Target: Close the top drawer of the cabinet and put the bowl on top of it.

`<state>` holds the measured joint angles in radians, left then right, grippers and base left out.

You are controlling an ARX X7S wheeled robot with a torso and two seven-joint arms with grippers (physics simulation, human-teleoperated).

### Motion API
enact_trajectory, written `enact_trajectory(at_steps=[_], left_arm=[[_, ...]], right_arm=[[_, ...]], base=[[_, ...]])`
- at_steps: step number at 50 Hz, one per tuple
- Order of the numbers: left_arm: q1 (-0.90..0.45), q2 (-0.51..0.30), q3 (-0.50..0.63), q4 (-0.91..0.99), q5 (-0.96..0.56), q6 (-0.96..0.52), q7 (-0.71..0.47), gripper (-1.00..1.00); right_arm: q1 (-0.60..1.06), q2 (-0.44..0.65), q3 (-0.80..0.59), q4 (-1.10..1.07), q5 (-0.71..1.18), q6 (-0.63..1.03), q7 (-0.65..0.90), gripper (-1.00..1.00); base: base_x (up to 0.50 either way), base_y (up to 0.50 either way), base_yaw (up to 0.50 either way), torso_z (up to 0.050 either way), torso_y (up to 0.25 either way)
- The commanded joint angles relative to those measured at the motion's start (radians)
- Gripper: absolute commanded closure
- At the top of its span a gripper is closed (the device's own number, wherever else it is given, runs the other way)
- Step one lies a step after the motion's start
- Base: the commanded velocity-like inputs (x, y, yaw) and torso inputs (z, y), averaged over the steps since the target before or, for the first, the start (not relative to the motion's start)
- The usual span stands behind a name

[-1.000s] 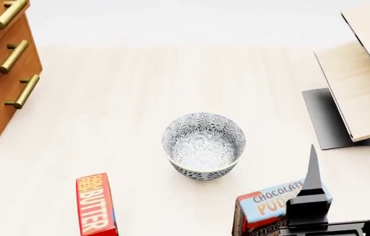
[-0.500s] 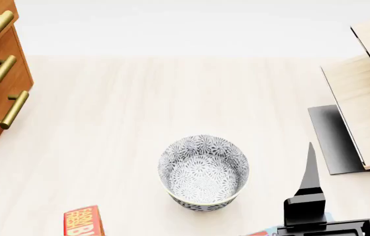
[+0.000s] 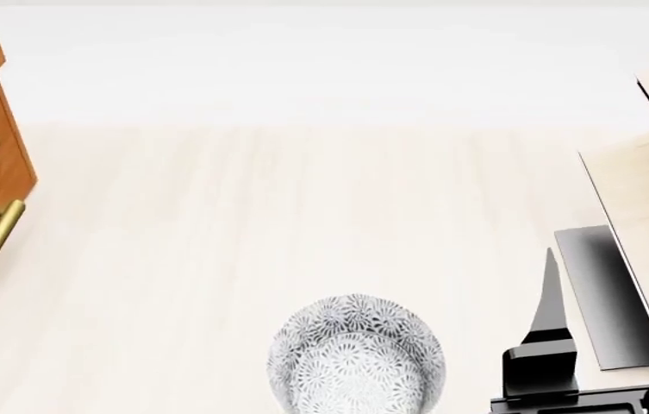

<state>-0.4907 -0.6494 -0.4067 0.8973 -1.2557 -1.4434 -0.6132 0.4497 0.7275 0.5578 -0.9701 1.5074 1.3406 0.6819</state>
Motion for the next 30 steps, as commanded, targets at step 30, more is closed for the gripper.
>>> enact_trajectory(at_steps=[30], left_arm=[[0.059, -0.025, 0.014, -0.006, -0.002, 0.088, 0.027, -1.0]], right_arm=[[-0.021, 0.023, -0.002, -0.004, 0.026, -0.061, -0.02, -1.0]], base=[[0.31, 0.0, 0.0, 0.0, 0.001]])
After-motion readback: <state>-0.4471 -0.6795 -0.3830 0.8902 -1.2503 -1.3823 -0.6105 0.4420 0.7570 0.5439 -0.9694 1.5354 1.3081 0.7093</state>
